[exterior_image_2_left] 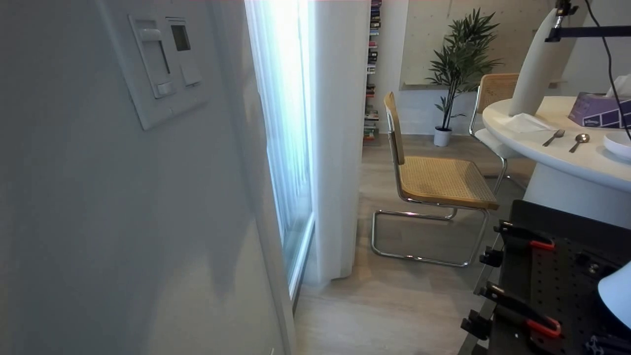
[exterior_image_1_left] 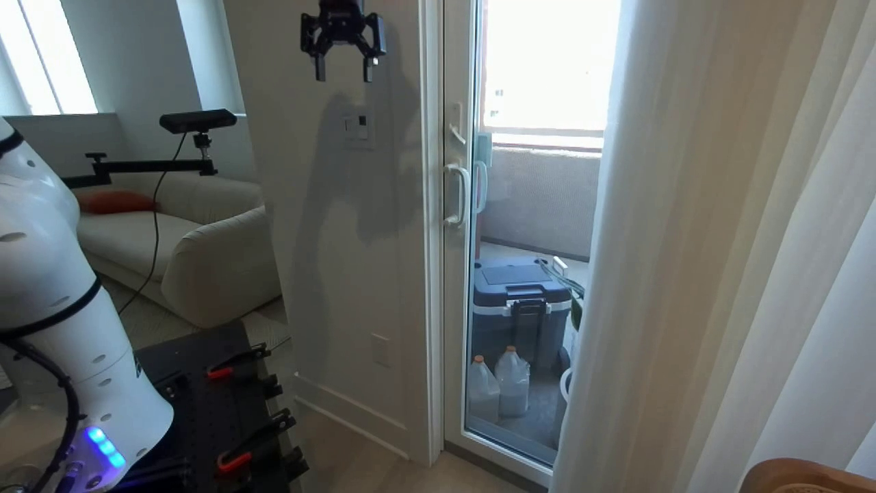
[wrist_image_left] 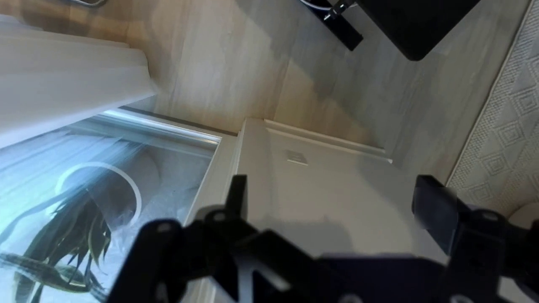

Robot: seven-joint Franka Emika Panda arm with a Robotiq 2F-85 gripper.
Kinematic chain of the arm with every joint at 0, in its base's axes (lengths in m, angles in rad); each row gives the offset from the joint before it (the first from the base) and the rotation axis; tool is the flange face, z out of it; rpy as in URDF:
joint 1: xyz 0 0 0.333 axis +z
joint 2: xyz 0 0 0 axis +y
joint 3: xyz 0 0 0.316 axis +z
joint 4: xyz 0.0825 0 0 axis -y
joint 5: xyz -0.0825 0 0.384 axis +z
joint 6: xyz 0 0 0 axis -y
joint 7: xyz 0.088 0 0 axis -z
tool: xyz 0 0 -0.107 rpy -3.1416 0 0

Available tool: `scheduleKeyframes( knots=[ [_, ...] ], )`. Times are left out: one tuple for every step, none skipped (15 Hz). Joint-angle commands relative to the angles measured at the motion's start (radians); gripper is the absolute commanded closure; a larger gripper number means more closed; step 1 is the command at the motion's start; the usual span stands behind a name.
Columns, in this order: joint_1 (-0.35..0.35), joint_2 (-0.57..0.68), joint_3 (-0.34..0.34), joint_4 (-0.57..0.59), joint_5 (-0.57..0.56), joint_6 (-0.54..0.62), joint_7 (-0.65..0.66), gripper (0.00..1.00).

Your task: Pull the blinds to the right, switch off the light, then pull the blinds to the left

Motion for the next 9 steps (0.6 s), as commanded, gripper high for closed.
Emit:
scheduleKeyframes(
  knots=[
    [0.078,-0.192,0.031,-0.250,0.037,0.105,0.067,0.00],
    [0.104,-0.232,0.046,-0.306,0.056,0.129,0.091,0.00],
    [0.132,-0.267,0.064,-0.354,0.076,0.152,0.116,0.00],
    [0.161,-0.304,0.084,-0.409,0.097,0.189,0.144,0.00],
    [0.191,-0.343,0.105,-0.465,0.127,0.242,0.176,0.00],
    [0.218,-0.386,0.133,-0.528,0.161,0.329,0.226,0.00],
    [0.249,-0.417,0.164,-0.582,0.202,0.415,0.281,0.00],
    [0.273,-0.437,0.206,-0.628,0.232,0.498,0.350,0.00],
    [0.293,-0.444,0.246,-0.661,0.250,0.579,0.414,0.00]
  ],
)
